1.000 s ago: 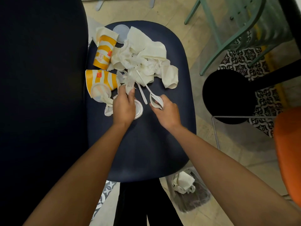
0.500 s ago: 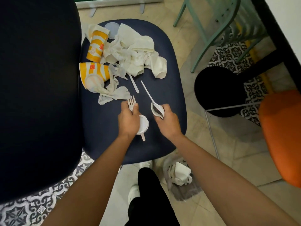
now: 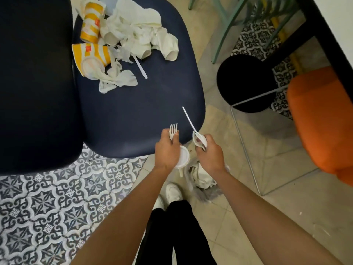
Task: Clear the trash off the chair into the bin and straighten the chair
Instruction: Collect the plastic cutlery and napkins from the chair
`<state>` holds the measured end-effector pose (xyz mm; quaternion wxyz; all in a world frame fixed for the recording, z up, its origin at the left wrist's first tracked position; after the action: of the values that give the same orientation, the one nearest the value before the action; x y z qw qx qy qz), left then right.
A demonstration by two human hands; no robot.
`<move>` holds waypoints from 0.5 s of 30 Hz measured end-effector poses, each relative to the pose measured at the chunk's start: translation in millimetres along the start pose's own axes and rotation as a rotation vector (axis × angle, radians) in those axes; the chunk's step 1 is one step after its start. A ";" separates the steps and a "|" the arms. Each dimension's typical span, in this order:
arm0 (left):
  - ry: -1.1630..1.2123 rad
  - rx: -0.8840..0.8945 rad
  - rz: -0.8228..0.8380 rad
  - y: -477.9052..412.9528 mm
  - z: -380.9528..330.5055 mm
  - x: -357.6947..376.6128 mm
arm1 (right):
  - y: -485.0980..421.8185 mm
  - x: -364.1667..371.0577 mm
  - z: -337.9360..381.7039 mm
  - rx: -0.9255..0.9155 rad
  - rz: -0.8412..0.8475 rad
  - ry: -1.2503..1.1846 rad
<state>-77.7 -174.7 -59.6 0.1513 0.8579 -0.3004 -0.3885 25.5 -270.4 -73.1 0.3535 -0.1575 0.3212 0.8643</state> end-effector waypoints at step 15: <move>-0.120 -0.035 0.210 12.3 68.6 175.9 | 3.7 -6.8 -203.9 0.137 -0.042 -0.006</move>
<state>-43.5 -297.3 -199.6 0.1879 0.7941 -0.3902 -0.4264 36.8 -411.9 -219.8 0.3825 -0.1369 0.3750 0.8333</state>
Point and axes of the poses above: each hand's wrist, its own y-axis away from the middle knuckle, its own x-axis out of the palm, z = x × y, the point moved 3 cm from there along -y, towards the middle knuckle, and after that the axes turned 15 degrees about -y, right-handed, at the moved point
